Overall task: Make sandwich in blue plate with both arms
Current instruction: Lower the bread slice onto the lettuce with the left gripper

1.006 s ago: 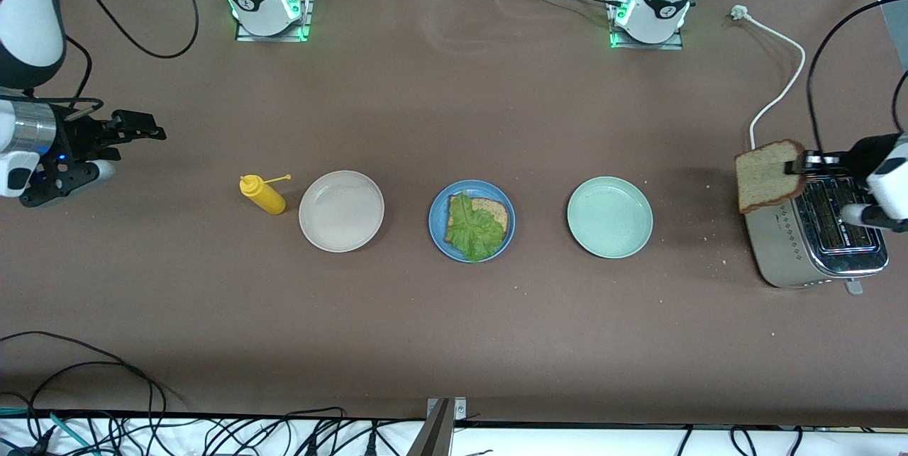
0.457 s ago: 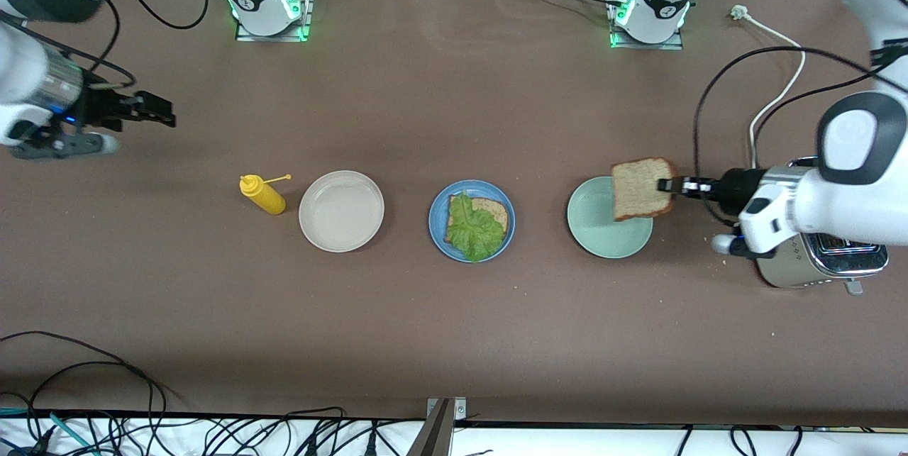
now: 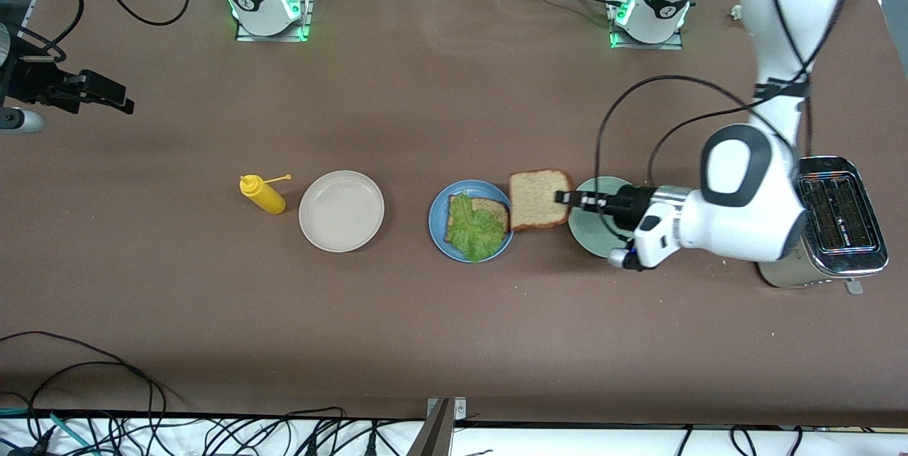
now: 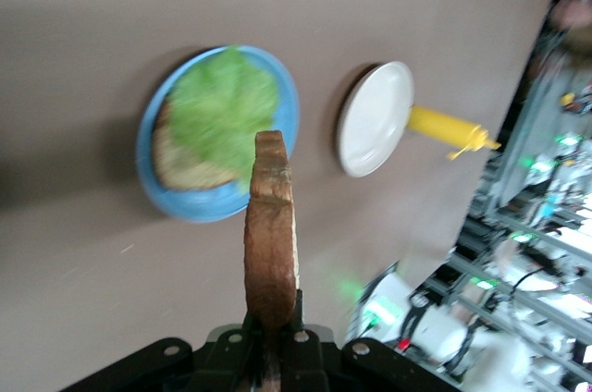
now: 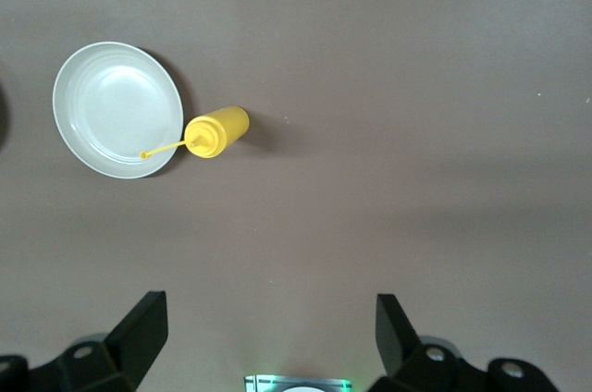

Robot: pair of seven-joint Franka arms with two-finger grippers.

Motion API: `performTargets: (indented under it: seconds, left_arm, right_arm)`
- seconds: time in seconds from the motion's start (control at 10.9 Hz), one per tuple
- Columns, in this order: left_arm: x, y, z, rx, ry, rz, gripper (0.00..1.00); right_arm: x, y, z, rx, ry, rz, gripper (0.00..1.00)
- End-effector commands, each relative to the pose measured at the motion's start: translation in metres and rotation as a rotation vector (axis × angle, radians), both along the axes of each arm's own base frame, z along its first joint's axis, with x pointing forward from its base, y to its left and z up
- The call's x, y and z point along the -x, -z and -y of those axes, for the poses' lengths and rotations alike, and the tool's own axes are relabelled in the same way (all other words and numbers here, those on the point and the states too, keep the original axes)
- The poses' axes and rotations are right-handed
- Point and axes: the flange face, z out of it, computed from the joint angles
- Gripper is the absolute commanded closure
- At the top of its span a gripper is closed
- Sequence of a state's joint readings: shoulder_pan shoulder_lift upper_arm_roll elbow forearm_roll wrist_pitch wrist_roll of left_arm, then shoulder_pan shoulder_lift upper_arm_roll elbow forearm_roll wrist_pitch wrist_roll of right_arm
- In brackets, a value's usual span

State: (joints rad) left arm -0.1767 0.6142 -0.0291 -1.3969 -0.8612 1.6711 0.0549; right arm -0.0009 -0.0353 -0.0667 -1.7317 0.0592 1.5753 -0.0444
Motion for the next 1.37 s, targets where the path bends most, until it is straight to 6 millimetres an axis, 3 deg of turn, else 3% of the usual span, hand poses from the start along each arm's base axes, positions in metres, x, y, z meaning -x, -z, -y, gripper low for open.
performTargets:
  seconds: [0.0,0.37,0.64,0.82,0.91,1.01,1.1,1.19,1.28]
  left_arm:
    - [-0.001,0.039,0.062,0.083,-0.089,-0.003,1.0]
    - [0.009,0.088,0.118,0.023,-0.104,0.052,1.0]
    - [0.014,0.108,0.129,0.003,-0.102,0.056,1.0]
    - [0.014,0.125,0.124,0.009,-0.059,0.093,1.0]
    - [0.013,0.131,0.119,0.01,-0.05,0.106,1.0]
    - [0.012,0.135,0.114,0.006,-0.055,0.1,0.76]
    - [0.012,0.14,0.108,-0.001,-0.059,0.094,0.15]
    - [0.014,0.145,0.103,-0.013,-0.058,0.085,0.0]
    - [0.013,0.148,0.097,-0.019,-0.065,0.078,0.0]
  right_arm:
    - [-0.007,-0.018,-0.009,0.002,-0.01,0.016,0.0]
    - [-0.016,-0.02,-0.016,0.004,-0.02,-0.012,0.0]
    - [-0.018,-0.017,-0.02,0.02,-0.032,-0.017,0.0]
    - [-0.023,-0.021,-0.045,0.104,-0.091,-0.001,0.0]
    - [-0.024,-0.021,-0.046,0.101,-0.088,0.004,0.0]
    - [-0.025,-0.018,-0.046,0.099,-0.085,0.0,0.0]
    - [-0.026,-0.016,-0.042,0.096,-0.077,-0.004,0.0]
    - [-0.026,-0.016,-0.04,0.089,-0.072,-0.002,0.0]
    - [-0.026,-0.016,-0.039,0.087,-0.069,-0.003,0.0]
